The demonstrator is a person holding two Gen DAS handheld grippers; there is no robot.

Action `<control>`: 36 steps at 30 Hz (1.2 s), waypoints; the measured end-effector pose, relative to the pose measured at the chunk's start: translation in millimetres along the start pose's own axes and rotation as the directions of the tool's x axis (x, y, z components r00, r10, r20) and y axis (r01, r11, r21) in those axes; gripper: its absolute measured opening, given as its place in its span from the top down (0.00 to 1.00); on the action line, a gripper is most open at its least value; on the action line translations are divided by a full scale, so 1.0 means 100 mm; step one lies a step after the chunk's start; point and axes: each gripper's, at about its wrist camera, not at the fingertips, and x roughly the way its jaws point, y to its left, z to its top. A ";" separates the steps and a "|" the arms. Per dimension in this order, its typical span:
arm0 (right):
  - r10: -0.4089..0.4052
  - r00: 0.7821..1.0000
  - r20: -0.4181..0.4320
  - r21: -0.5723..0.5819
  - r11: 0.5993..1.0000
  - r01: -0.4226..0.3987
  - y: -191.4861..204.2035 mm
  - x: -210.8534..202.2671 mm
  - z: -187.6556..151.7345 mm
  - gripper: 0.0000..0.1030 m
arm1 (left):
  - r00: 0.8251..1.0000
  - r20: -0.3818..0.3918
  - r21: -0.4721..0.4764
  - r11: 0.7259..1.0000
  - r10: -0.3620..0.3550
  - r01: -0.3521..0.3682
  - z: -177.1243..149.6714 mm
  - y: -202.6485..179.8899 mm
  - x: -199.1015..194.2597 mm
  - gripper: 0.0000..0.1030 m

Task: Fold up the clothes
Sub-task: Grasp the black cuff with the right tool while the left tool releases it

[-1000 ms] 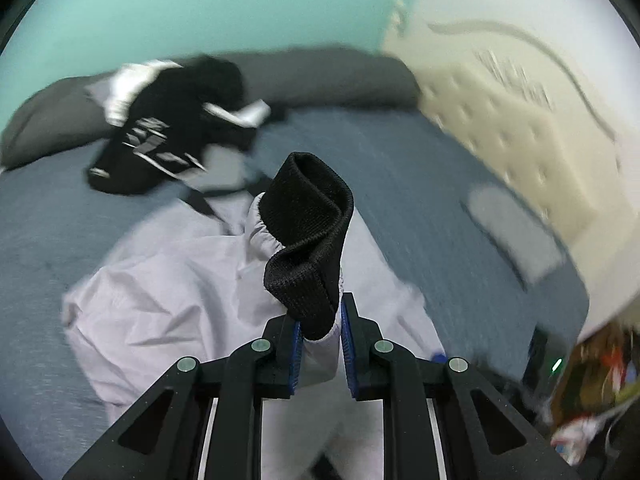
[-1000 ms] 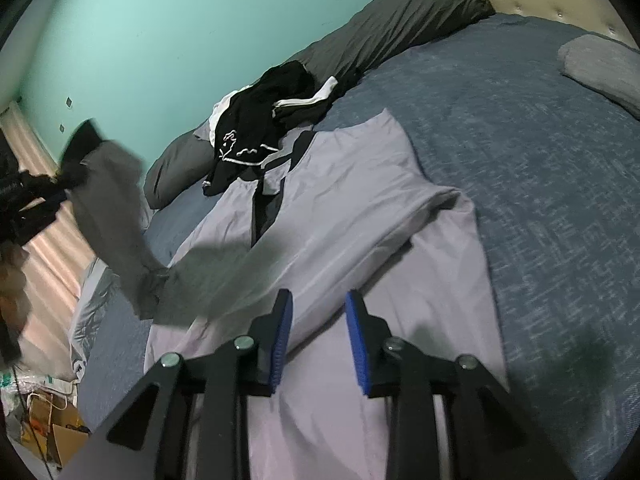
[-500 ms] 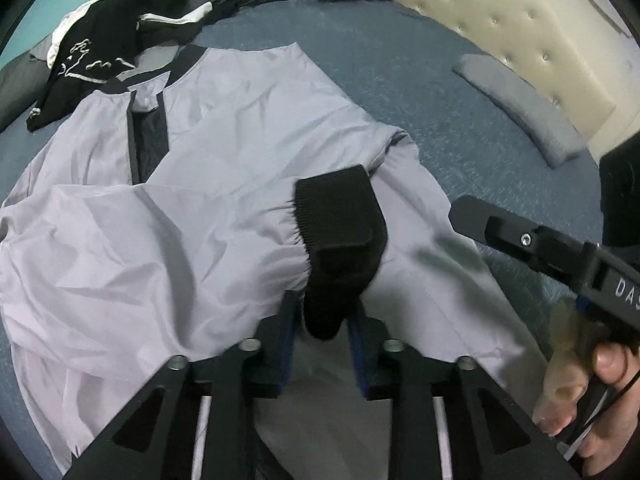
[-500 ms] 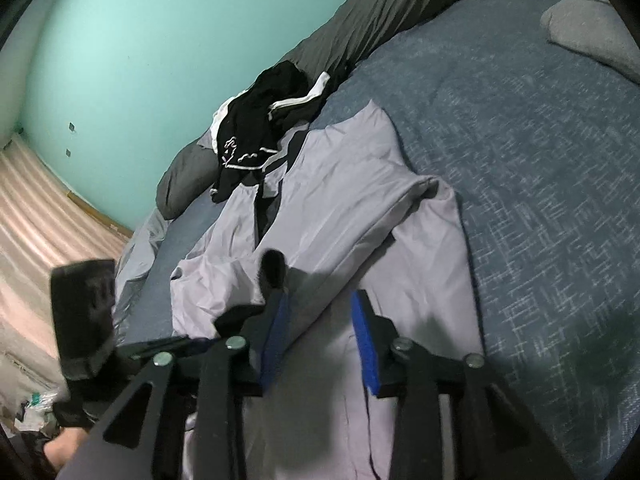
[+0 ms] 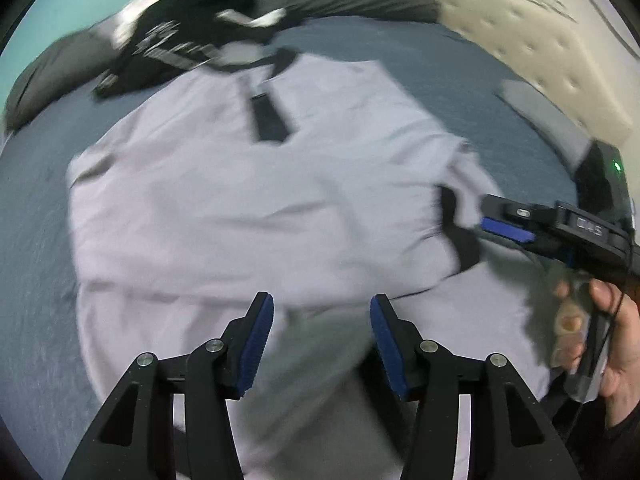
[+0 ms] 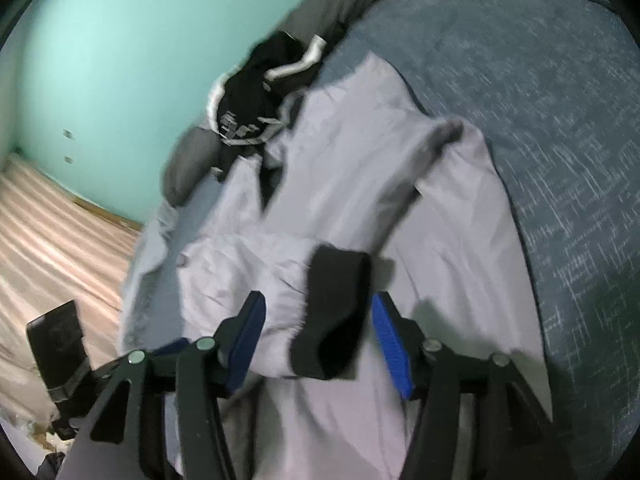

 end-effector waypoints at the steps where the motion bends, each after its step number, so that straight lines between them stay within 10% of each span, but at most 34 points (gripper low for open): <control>1: 0.002 1.000 -0.012 0.007 1.000 -0.001 -0.01 0.03 -0.01 0.45 | 1.000 -0.005 -0.024 1.000 0.015 -0.015 -0.05 0.12 0.01 0.47; 8: 0.005 0.998 -0.063 -0.012 1.000 -0.006 0.06 0.20 -0.08 0.45 | 0.995 -0.046 -0.076 0.993 0.083 -0.087 -0.32 0.52 0.16 0.47; 15: 0.005 0.997 -0.071 -0.032 0.999 -0.007 0.09 0.22 -0.13 0.94 | 0.995 -0.062 -0.101 0.992 0.072 -0.078 -0.43 0.65 0.24 0.47; 27: -0.016 0.976 0.219 -0.120 0.992 0.043 0.32 -0.79 -0.20 0.97 | 0.994 -0.073 -0.121 0.989 0.081 -0.089 -0.42 0.66 0.23 0.47; 36: -0.066 0.973 0.223 -0.045 0.996 0.078 0.05 -0.93 -0.35 0.97 | 0.994 -0.024 -0.193 0.975 0.109 -0.111 -0.32 0.92 -0.01 0.47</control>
